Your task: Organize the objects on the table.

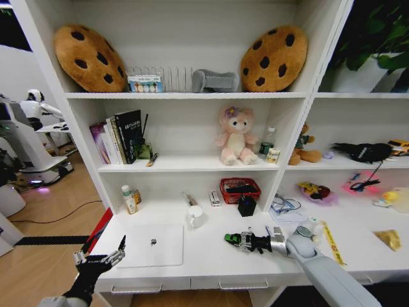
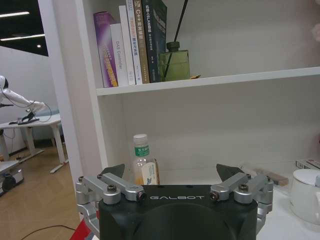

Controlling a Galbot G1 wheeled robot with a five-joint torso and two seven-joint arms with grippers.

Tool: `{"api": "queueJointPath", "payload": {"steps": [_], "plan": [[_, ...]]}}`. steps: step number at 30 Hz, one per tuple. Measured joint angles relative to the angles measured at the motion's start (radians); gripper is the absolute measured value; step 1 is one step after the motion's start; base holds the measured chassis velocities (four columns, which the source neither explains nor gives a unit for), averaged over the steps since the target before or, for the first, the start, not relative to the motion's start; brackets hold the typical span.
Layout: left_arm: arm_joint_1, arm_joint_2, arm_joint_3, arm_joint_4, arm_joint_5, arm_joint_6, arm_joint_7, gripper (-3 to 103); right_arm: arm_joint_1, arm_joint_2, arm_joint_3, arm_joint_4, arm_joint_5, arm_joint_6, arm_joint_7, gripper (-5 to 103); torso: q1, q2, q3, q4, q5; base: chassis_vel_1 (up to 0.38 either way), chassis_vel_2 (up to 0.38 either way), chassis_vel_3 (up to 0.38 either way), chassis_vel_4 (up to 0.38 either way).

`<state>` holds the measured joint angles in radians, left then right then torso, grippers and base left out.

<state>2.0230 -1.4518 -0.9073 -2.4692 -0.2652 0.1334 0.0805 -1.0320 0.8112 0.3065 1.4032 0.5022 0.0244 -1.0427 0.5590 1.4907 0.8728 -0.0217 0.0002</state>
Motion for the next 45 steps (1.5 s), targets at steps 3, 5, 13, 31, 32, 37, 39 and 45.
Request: {"api": "queueJointPath", "payload": {"steps": [3, 5, 13, 31, 32, 37, 39, 45], "plan": [[0.000, 0.000, 0.000, 0.000, 0.000, 0.000, 0.000, 100, -0.021, -0.049, 0.067, 0.078, 0.062, -0.008, 0.011, 36, 0.000, 0.000, 0.000, 0.0004, 0.0000, 0.000, 0.000, 0.000, 0.000], [0.000, 0.000, 0.000, 0.000, 0.000, 0.000, 0.000, 100, -0.048, -0.090, 0.128, 0.160, 0.112, -0.025, 0.019, 36, 0.000, 0.000, 0.000, 0.0002, -0.0001, 0.000, 0.000, 0.000, 0.000], [0.000, 0.000, 0.000, 0.000, 0.000, 0.000, 0.000, 100, -0.137, -0.222, 0.271, 0.397, 0.241, -0.040, 0.002, 36, 0.000, 0.000, 0.000, -0.0002, -0.0003, 0.000, 0.000, 0.000, 0.000], [0.000, 0.000, 0.000, 0.000, 0.000, 0.000, 0.000, 100, 0.555, -0.253, -0.216, 0.319, 0.424, -0.154, 0.103, 36, 0.000, 0.000, 0.000, -0.0001, -0.0003, 0.000, 0.000, 0.000, 0.000], [0.000, 0.000, 0.000, 0.000, 0.000, 0.000, 0.000, 100, 0.614, -0.236, -0.268, 0.284, 0.423, -0.154, 0.103, 36, 0.000, 0.000, 0.000, -0.0001, 0.0001, 0.000, 0.000, 0.000, 0.000], [0.000, 0.000, 0.000, 0.000, 0.000, 0.000, 0.000, 100, 0.860, -0.130, -0.472, 0.101, 0.378, -0.140, 0.084, 36, 0.000, 0.000, 0.000, 0.0003, -0.0003, 0.000, 0.000, 0.000, 0.000], [0.000, 0.000, 0.000, 0.000, 0.000, 0.000, 0.000, 100, 0.902, -0.100, -0.509, 0.063, 0.365, -0.140, 0.077, 36, 0.000, 0.000, 0.000, 0.0002, -0.0004, 0.000, 0.000, 0.000, 0.000], [0.000, 0.000, 0.000, 0.000, 0.000, 0.000, 0.000, 100, 1.049, 0.039, -0.663, -0.087, 0.318, -0.144, 0.096, 36, 0.000, 0.000, 0.000, 0.0005, -0.0006, 0.000, 0.000, 0.000, 0.000]]}}
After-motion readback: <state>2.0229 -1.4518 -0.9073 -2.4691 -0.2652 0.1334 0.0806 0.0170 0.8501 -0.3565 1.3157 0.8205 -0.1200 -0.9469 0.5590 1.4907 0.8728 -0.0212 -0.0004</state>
